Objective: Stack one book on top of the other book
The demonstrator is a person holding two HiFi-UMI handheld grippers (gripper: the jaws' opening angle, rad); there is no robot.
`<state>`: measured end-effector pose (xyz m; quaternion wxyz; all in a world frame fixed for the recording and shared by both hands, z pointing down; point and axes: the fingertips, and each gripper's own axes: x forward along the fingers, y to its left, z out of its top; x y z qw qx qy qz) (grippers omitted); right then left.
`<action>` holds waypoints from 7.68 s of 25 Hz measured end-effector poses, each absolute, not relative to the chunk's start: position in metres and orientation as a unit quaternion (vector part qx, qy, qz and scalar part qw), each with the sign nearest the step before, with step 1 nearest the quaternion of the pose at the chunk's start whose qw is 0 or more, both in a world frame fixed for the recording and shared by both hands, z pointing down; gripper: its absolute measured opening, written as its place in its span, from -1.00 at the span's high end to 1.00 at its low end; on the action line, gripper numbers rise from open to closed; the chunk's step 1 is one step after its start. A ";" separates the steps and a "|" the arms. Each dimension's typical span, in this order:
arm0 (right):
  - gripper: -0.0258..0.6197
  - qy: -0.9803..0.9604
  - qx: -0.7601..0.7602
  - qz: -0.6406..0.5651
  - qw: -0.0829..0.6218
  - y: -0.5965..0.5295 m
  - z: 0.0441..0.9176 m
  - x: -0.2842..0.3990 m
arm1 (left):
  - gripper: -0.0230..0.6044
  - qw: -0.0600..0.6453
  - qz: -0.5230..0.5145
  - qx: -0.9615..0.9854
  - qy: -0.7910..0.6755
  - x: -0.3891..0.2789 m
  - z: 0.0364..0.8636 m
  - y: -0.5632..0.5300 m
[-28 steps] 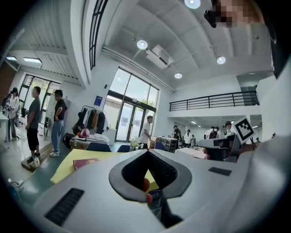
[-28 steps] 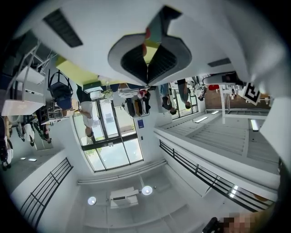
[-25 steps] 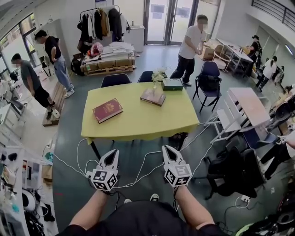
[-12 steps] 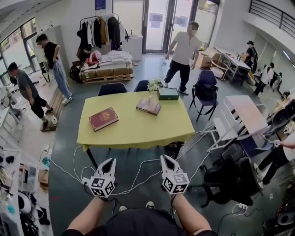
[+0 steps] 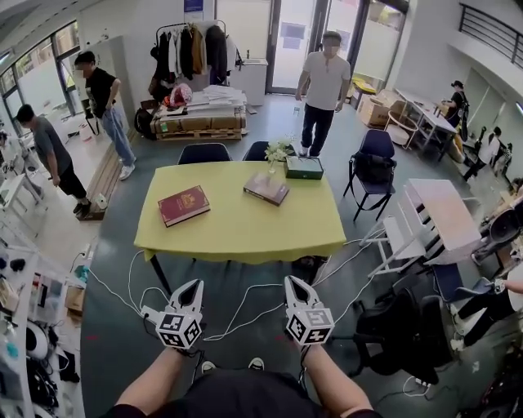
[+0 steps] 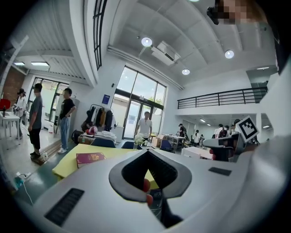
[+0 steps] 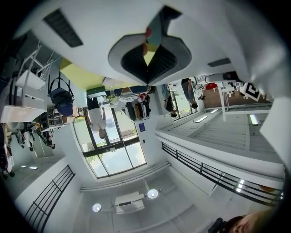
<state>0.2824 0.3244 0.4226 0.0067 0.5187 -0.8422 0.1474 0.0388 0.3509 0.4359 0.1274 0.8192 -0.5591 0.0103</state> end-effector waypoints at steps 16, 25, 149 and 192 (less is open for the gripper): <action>0.87 -0.861 0.484 0.153 0.001 0.307 0.433 0.313 | 0.90 0.118 0.008 0.800 -0.588 0.072 0.436 0.355; 0.87 -0.867 0.472 0.159 -0.002 0.289 0.435 0.300 | 0.90 0.120 0.008 0.795 -0.595 0.063 0.440 0.345; 0.29 -0.705 0.382 0.575 0.164 -0.137 0.815 -0.178 | 0.28 0.371 0.427 0.791 -0.233 -0.285 0.823 -0.245; 0.54 -0.728 0.475 0.445 0.215 -0.217 0.817 -0.008 | 0.28 0.422 0.317 0.802 -0.279 -0.147 0.821 -0.149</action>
